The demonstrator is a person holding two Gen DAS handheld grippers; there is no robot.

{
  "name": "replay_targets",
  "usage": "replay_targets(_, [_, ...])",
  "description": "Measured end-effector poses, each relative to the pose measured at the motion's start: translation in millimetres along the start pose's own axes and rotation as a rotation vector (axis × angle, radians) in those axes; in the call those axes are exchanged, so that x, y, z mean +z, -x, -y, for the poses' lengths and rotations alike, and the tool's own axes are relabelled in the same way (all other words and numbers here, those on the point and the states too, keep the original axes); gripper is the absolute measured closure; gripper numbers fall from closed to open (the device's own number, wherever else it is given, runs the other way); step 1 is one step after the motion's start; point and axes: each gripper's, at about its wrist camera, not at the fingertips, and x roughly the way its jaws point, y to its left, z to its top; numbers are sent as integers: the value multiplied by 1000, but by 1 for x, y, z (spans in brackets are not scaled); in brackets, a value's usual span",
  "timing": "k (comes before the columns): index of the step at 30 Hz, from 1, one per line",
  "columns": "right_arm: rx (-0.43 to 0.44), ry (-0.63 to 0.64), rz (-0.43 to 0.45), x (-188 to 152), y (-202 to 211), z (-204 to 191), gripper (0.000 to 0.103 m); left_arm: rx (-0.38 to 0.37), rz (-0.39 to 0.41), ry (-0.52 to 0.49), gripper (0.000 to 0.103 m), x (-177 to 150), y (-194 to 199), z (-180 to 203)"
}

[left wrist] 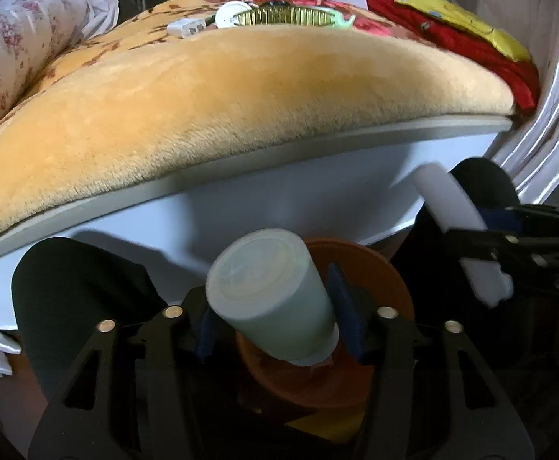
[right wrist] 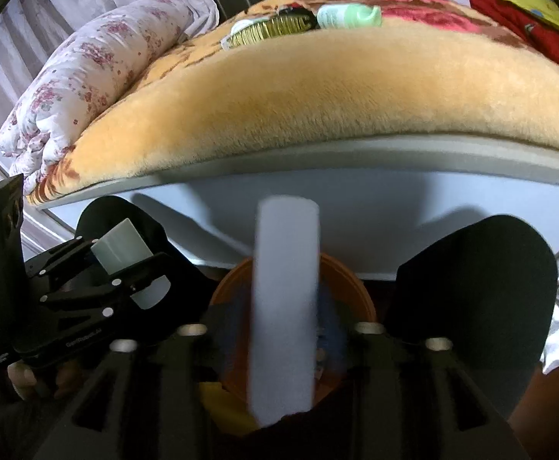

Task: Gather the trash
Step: 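Lower both tools over the orange bin and release the tube and cup, then grasp the green-yellow hair clip with the right tool while the left tool grasps a white-green bottle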

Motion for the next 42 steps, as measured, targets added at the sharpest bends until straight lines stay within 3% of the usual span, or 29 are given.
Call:
replay_targets(1, [-4,-9,1,-1,-1,2,35,18,-1,-7,16,0,-1,1])
replay_targets(6, [-5,-28,5,2,-1,8,41,46,10,-39,15,-1,1,6])
replay_targets(10, [-18,37,80,17,23,5,42,32,44,-31,15,1,10,3])
replay_targets(14, [-26,119,158,56,45,2,42,-11,93,-21,15,8,20,-2])
replay_targets(18, [-16,233,216,125,42,1,41,-43,134,-22,15,18,24,-6])
replay_targets(22, [-3,310,186,185,5,-1,37,-55,151,-19,15,29,23,-7])
replay_targets(24, [10,334,166,211,-15,0,31,-67,144,-9,15,34,20,-10])
replay_targets(29, [79,364,61,252,-59,-1,28,-87,123,19,15,45,10,-21])
replay_targets(36, [85,472,-20,266,-89,-25,27,-118,84,70,15,45,-6,-35])
replay_targets(42, [64,506,-46,266,-96,-33,37,-130,65,97,15,40,-12,-40])
